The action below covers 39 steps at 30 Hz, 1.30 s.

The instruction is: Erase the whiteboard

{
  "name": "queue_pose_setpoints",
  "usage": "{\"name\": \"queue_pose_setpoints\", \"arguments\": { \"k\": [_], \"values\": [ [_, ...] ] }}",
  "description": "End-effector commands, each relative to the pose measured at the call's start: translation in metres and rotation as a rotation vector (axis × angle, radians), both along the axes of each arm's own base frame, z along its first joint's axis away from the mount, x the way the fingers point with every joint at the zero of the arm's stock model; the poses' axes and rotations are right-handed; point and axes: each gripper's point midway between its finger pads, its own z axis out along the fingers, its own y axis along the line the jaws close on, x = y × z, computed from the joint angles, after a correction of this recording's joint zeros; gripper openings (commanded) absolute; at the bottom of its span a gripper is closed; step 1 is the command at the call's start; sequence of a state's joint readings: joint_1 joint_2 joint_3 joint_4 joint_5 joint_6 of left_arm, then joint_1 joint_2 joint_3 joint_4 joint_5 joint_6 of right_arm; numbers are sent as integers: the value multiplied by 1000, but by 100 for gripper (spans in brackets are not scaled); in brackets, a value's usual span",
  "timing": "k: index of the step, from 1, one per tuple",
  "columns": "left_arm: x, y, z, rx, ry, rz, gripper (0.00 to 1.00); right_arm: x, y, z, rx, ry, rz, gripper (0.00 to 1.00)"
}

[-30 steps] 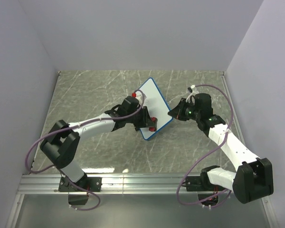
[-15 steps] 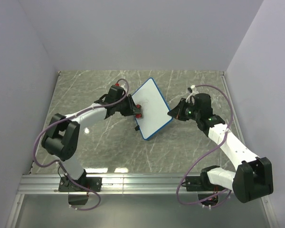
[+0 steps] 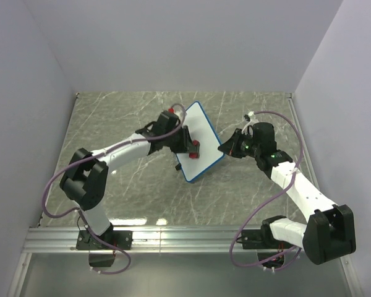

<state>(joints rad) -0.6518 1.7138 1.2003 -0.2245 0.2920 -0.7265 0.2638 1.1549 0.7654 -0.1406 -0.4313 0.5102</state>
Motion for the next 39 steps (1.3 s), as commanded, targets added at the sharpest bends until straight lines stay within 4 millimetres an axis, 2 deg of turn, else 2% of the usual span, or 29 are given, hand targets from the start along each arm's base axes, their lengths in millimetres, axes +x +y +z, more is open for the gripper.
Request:
{"name": "queue_pose_setpoints", "arguments": {
  "k": [1,2,4,5,7,8,10,13,14,16,17,19,22,24,26,29,32,34,35,36,37,38,39],
  "values": [
    [55,14,42,-36,-101,70,0,-5,0,-6,-14,10,1,0],
    [73,24,45,-21,-106,89,0,-4,0,-6,-12,10,0,0],
    [90,30,45,-6,-107,101,0,-5,1,-8,-10,13,3,0],
    [106,35,60,-12,-144,114,0,-5,2,-9,-11,16,5,0],
    [118,42,55,6,-127,126,1,-5,1,-8,-12,16,2,0],
    [123,42,61,4,-136,125,0,-5,1,-8,-15,13,1,0],
    [129,43,52,9,-120,127,0,-4,0,-6,-18,9,-2,0],
    [126,42,33,11,-88,119,0,-3,-1,-5,-19,7,-5,0],
    [119,42,19,13,-51,114,0,-3,0,-4,-19,5,-5,0],
    [113,41,13,-5,-43,110,0,-3,-1,-4,-19,5,-8,0],
    [101,44,-2,-1,-4,110,0,-2,-1,-3,-20,2,-9,0],
    [85,47,-12,-5,21,110,0,-2,-1,-3,-19,3,-8,0],
    [73,45,-9,-37,20,102,0,-1,1,-4,-15,6,-7,0],
    [57,39,-14,-49,41,84,0,0,2,-5,-9,8,-6,0],
    [37,27,-13,-57,48,45,0,1,2,-7,-9,14,-7,0],
    [18,9,-7,-67,43,9,0,2,4,-9,-6,20,-3,0],
    [17,-6,9,-113,27,-9,0,3,8,-10,-5,25,7,0],
    [21,-11,12,-117,25,-17,0,4,10,-11,-7,28,9,0],
    [30,-15,24,-124,-5,-20,0,3,12,-11,-8,30,14,0],
    [35,-16,29,-123,-16,-17,0,2,13,-10,-9,29,18,0],
    [43,-12,21,-105,2,-5,0,3,13,-10,-12,28,17,0],
    [56,-14,35,-127,-20,-6,0,2,13,-11,-14,32,18,0],
    [64,-11,36,-136,-13,-2,0,2,14,-11,-15,31,20,0]
  ]
}}
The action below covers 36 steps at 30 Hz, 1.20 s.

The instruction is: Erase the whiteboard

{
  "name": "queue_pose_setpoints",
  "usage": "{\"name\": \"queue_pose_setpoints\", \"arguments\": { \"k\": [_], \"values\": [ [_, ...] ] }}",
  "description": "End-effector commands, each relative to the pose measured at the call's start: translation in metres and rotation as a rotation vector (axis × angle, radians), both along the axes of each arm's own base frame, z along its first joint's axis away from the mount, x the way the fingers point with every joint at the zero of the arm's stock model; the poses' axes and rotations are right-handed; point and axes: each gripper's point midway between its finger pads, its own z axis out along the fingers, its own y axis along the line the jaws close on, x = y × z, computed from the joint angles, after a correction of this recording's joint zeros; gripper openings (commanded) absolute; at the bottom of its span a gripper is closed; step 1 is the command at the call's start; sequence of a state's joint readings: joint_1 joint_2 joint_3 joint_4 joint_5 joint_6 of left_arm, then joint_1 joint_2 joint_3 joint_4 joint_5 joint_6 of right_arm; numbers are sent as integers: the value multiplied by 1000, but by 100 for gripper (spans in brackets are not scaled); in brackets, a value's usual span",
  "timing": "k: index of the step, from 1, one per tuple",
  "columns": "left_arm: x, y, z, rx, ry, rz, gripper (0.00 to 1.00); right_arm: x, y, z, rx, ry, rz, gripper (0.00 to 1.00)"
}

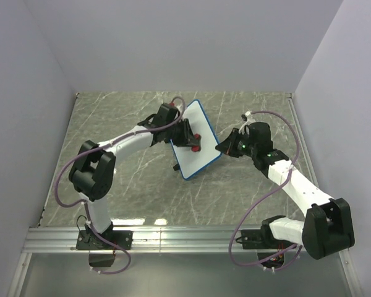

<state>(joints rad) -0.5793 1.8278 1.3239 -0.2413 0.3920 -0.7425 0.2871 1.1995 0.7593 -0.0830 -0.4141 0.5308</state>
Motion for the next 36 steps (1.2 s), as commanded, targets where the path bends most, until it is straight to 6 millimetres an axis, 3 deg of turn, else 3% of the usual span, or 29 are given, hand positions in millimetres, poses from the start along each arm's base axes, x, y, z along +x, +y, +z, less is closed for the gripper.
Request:
{"name": "queue_pose_setpoints", "arguments": {
  "k": [1,3,4,7,9,11,12,13,17,22,26,29,31,32,36],
  "values": [
    [53,1,35,-87,-73,24,0,-5,6,-3,-25,26,22,0],
    [73,14,32,-75,-76,49,0,-6,5,-4,-32,30,21,0],
    [96,26,25,-62,-79,80,0,-6,4,-5,-38,30,19,0],
    [121,45,1,-36,-19,103,0,-7,2,-5,-45,34,20,0],
    [124,49,-16,22,-3,89,0,-8,1,-3,-50,30,16,0],
    [118,46,-21,39,-10,62,0,-8,0,-4,-59,31,12,0],
    [114,43,-13,29,-27,50,0,-9,-1,-4,-61,30,12,0],
    [98,39,-24,40,-3,33,0,-8,-1,-3,-61,27,9,0],
    [63,20,-18,20,-22,-11,0,-8,-1,-5,-59,33,7,0],
    [32,-14,6,-9,-49,-80,0,-4,3,-8,-43,43,9,0],
    [23,-32,20,-27,-69,-109,0,1,8,-6,-37,42,16,0],
    [42,-20,20,-39,-59,-61,0,3,10,-5,-33,43,18,0],
    [64,-2,15,-32,-43,-11,0,2,11,-5,-37,45,20,0],
    [79,12,8,-18,-30,24,0,2,11,-6,-39,45,18,0],
    [106,40,-13,24,8,73,0,0,11,-7,-42,47,16,0]
  ]
}}
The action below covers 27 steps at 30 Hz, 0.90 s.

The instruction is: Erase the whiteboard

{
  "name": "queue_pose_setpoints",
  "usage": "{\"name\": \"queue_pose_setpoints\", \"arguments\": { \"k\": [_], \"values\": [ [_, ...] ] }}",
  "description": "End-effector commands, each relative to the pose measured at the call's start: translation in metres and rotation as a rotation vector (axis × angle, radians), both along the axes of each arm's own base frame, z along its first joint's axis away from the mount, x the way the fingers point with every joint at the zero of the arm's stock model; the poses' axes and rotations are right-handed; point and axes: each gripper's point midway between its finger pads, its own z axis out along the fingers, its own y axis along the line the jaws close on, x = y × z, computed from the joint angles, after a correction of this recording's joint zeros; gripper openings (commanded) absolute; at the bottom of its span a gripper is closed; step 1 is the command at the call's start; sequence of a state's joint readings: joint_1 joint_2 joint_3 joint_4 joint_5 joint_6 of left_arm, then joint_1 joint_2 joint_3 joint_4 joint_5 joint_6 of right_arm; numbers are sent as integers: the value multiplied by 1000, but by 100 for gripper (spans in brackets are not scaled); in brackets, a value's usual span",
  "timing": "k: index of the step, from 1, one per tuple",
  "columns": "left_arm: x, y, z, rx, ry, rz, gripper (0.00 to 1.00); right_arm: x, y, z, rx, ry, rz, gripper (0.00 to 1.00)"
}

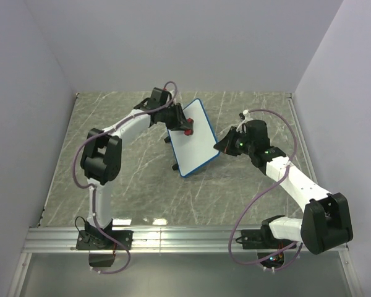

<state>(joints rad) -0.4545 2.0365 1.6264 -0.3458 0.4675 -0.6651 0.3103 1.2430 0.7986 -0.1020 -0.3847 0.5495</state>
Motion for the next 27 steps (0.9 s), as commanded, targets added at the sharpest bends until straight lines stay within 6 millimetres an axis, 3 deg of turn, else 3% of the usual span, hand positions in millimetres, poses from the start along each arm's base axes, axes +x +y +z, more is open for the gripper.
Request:
{"name": "queue_pose_setpoints", "arguments": {
  "k": [1,3,6,10,11,15,20,27],
  "values": [
    [30,29,-26,60,34,49,0,-6,4,-4,-32,19,26,0],
    [32,39,-48,143,73,58,0,-6,3,-3,-33,18,21,0],
    [21,49,-76,219,116,35,0,-6,3,-2,-34,14,19,0],
    [-4,54,-86,209,135,21,0,-6,2,-2,-34,13,11,0],
    [-17,55,-87,213,145,10,0,-6,2,-2,-32,11,11,0],
    [-47,49,-86,203,150,-21,0,-4,2,-2,-30,13,4,0],
    [-75,14,-71,162,113,-99,0,-1,5,-2,-23,13,1,0],
    [-62,-37,-30,82,63,-152,0,-2,12,0,-22,12,6,0]
  ]
}}
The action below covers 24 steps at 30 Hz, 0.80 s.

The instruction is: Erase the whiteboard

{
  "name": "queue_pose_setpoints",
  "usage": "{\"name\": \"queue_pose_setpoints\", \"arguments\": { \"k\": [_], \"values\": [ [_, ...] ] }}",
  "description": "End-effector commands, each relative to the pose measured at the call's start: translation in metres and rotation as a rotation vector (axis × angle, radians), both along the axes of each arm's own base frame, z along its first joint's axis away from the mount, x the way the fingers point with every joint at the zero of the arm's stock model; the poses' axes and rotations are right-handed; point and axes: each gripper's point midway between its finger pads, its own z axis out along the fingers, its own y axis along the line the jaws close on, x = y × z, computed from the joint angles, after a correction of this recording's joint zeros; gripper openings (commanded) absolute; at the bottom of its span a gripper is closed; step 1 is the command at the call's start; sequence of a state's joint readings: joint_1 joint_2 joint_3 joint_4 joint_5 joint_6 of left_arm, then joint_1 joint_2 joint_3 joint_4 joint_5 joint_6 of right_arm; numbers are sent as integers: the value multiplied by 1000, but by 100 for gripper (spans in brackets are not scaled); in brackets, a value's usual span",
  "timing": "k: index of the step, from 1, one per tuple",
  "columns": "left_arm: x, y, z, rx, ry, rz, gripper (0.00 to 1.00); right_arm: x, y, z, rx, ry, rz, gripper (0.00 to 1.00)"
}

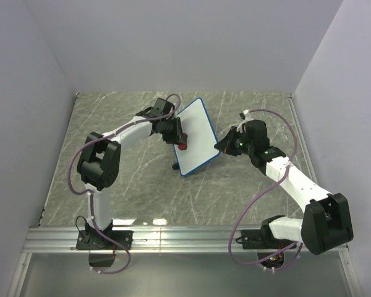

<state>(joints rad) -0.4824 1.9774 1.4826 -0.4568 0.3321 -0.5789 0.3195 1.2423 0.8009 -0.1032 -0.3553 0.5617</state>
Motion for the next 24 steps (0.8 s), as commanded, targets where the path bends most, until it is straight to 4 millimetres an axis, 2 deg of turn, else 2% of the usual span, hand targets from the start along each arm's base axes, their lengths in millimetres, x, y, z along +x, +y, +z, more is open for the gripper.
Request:
{"name": "queue_pose_setpoints", "arguments": {
  "k": [1,4,6,9,12,15,18,19,21,22,24],
  "values": [
    [-19,-72,23,-140,0,-154,0,-4,13,-1,-16,14,29,0],
    [-17,-88,36,-154,-12,-182,0,-7,13,-2,-15,17,25,0],
    [-25,-97,39,-159,-15,-203,0,-7,12,-3,-17,16,21,0],
    [-33,-102,44,-183,-18,-203,0,-8,12,-1,-14,12,18,0],
    [-33,-93,42,-159,-27,-184,0,-8,12,0,-6,9,14,0],
    [-22,-77,47,-113,-59,-143,0,-11,13,-1,-7,12,16,0],
    [-9,-58,65,-87,-123,-89,0,-14,14,-2,-6,11,17,0],
    [-6,-52,79,-89,-157,-74,0,-14,13,-2,-6,9,14,0],
    [4,-36,92,-62,-208,-21,0,-16,13,-3,-9,13,16,0],
    [8,-26,108,-63,-243,10,0,-17,13,-3,-7,13,15,0],
    [16,-5,118,-23,-277,95,0,-17,12,-4,-11,16,14,0]
  ]
}}
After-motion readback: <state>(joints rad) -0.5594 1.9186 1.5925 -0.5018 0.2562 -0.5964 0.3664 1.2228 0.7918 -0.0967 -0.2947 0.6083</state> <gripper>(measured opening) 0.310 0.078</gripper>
